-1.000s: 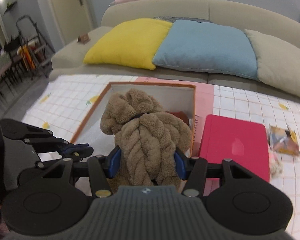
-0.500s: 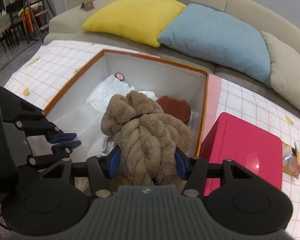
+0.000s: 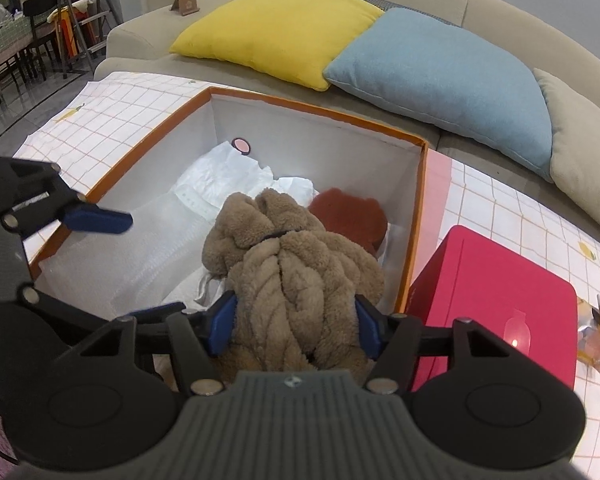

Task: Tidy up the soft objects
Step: 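Open both grippers to drop the mesh bag and plush into the box, then withdraw both tools from the box toward the crocheted piece and snack packet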

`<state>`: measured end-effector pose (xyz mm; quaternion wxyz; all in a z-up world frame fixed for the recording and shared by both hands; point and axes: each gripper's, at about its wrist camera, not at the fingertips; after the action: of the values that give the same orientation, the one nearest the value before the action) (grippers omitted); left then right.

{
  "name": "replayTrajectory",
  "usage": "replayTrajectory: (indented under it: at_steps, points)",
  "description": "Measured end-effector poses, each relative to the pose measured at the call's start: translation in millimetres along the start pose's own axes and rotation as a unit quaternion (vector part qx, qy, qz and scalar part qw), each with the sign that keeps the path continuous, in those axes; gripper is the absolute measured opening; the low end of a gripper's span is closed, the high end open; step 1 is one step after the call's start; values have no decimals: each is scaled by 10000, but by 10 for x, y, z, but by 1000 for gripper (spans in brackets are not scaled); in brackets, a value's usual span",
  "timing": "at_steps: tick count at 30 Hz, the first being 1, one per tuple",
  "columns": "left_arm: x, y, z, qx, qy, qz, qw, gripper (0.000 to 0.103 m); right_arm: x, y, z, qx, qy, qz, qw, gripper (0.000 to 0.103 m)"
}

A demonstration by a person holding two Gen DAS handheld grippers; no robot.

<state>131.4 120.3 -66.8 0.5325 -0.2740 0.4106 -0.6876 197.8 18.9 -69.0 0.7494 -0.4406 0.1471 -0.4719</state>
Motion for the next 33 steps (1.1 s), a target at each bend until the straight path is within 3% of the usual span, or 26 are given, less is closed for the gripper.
replayTrajectory:
  at_steps: [9,12,18,20,26,33]
  points:
    - [45,-17,-38,232,45,76,9997,88,71,23,-2,-4,40,264,9996,64]
    - [47,-120,-51,481,-77,37,9988,88,131,-36,3,22,165,386,9991,72]
    - [40,-328,-41,948,-285,132,9950,89,276,-198,67,118,500,482,9975,75]
    - [52,-398,-41,1087,-359,118,9934,89,327,-283,84,177,616,444,9970,81]
    - [96,-613,-68,1587,-608,-92,9854,89,540,-564,-18,412,1065,313,9930,83]
    - [302,-790,-48,1997,-840,-657,9740,89,783,-890,-348,731,1507,-14,9859,83]
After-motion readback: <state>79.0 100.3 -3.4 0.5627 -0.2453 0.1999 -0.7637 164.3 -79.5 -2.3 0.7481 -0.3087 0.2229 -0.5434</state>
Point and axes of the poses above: each gripper's, at about its wrist camera, not at the fingertips, and y roughly the way its jaws point, x to its right, z to its top, and after that the axes turned 15 degrees about -z, right-handed
